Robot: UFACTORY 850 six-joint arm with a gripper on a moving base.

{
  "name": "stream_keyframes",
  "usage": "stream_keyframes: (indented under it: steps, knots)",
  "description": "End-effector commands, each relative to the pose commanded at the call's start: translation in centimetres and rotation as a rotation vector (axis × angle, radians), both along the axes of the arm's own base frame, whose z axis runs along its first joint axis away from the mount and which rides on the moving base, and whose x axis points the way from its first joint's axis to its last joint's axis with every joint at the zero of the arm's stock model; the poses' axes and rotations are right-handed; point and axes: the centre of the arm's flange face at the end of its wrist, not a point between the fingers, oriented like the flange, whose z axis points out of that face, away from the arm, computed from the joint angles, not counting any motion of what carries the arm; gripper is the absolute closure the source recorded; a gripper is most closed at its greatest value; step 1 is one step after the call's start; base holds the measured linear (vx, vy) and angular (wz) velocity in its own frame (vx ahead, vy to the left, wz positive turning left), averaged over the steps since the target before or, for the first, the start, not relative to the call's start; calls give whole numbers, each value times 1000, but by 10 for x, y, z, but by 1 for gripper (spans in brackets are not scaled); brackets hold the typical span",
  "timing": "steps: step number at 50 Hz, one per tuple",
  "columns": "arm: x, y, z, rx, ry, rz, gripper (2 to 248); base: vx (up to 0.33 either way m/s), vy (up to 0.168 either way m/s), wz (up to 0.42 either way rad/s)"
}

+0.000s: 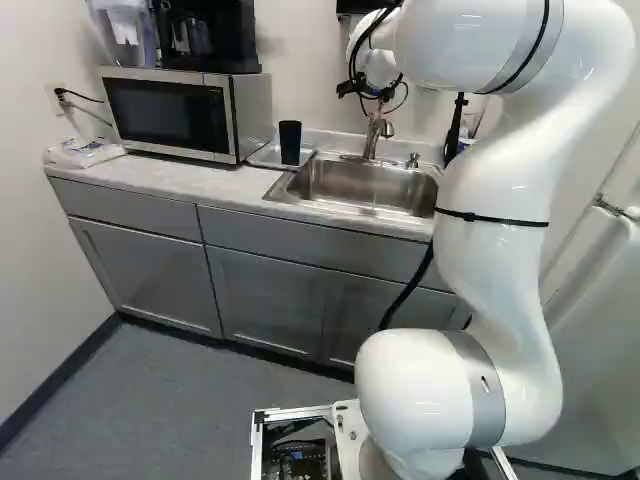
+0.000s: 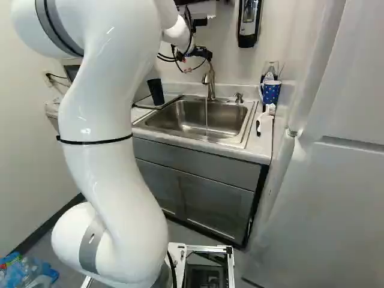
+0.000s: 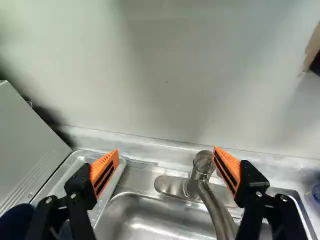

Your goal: Rinse the cup and place it in the tray

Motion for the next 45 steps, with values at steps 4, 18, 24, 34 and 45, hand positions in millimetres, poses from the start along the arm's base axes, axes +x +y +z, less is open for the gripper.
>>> stream_keyframes:
  steps: [4,18,24,34,45]
  knots:
    - [-1,0,0,1,4,1,3,0,0,0]
    - [-6,1,-1,3,16,3,3,0,0,0]
    - [-7,1,-1,4,17,4,3,0,0,0]
    - [-7,1,-1,4,18,4,3,0,0,0]
    - [-7,4,0,1,8,7,3,0,0,0]
